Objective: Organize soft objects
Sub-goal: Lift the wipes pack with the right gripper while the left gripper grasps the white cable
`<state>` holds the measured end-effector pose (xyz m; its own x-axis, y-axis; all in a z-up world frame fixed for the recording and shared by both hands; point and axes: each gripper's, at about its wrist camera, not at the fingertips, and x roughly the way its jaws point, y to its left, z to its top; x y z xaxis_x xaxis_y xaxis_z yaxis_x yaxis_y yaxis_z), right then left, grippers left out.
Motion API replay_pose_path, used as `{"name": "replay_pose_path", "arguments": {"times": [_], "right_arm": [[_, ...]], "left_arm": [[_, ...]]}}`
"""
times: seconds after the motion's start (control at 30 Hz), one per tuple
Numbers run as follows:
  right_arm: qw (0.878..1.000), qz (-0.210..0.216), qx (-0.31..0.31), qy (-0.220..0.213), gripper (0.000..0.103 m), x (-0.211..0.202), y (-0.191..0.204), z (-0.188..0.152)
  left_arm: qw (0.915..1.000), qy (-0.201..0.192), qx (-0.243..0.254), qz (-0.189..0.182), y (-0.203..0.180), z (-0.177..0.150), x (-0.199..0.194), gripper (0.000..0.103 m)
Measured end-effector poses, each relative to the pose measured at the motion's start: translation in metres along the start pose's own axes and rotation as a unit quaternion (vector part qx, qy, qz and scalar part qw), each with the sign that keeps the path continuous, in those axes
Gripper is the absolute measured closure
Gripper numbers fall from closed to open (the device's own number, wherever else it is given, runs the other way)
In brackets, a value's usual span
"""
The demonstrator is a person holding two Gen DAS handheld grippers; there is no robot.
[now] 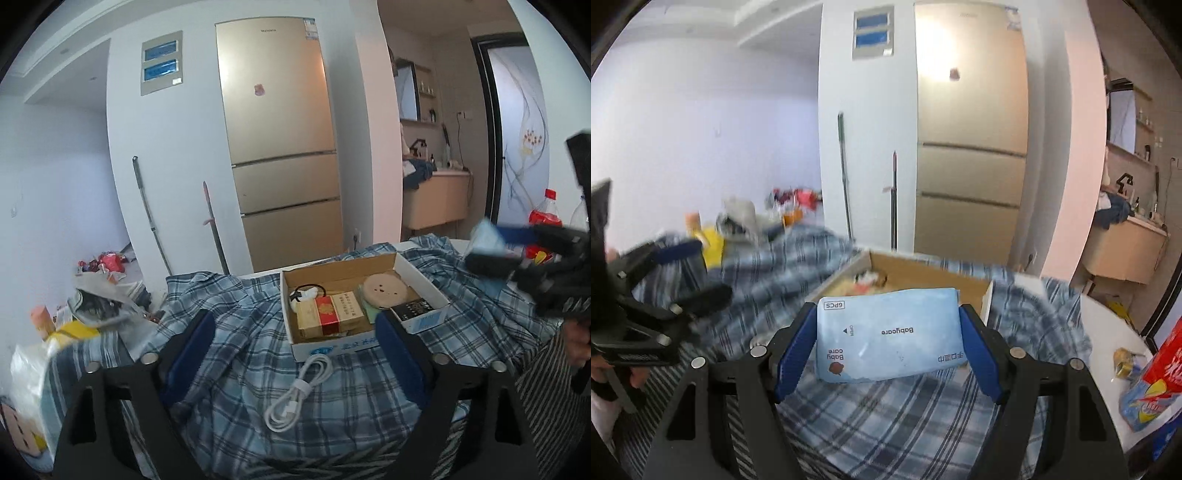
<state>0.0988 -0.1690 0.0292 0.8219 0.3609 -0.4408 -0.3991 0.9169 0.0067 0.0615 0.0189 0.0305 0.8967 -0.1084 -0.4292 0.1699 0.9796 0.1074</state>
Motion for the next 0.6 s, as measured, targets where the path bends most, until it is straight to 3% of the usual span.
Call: {"name": "replay_pose_path", "arguments": {"times": [0.13, 0.3, 0.37, 0.6], "right_arm": [[0.999, -0.015, 0.019, -0.033, 0.029, -0.004, -0.001, 0.013], [0.998, -0.021, 0.052, -0.015, 0.029, 0.012, -0.001, 0.008], [0.998, -0.022, 0.056, -0.014, 0.029, 0.018, 0.000, 0.003], [0.998, -0.037, 0.048, -0.027, 0.028, 0.032, 0.002, -0.019]], "left_arm": [[0.9997, 0.020, -0.002, -0.012, 0.008, 0.012, 0.013, 0.037], [0.9978, 0.057, -0.008, -0.032, 0.010, 0.006, 0.036, 0.046], [0.9966, 0.074, -0.009, -0.035, 0.009, -0.002, 0.047, 0.061], [0.9884, 0.138, -0.009, -0.063, 0.007, -0.038, 0.092, 0.067]]}}
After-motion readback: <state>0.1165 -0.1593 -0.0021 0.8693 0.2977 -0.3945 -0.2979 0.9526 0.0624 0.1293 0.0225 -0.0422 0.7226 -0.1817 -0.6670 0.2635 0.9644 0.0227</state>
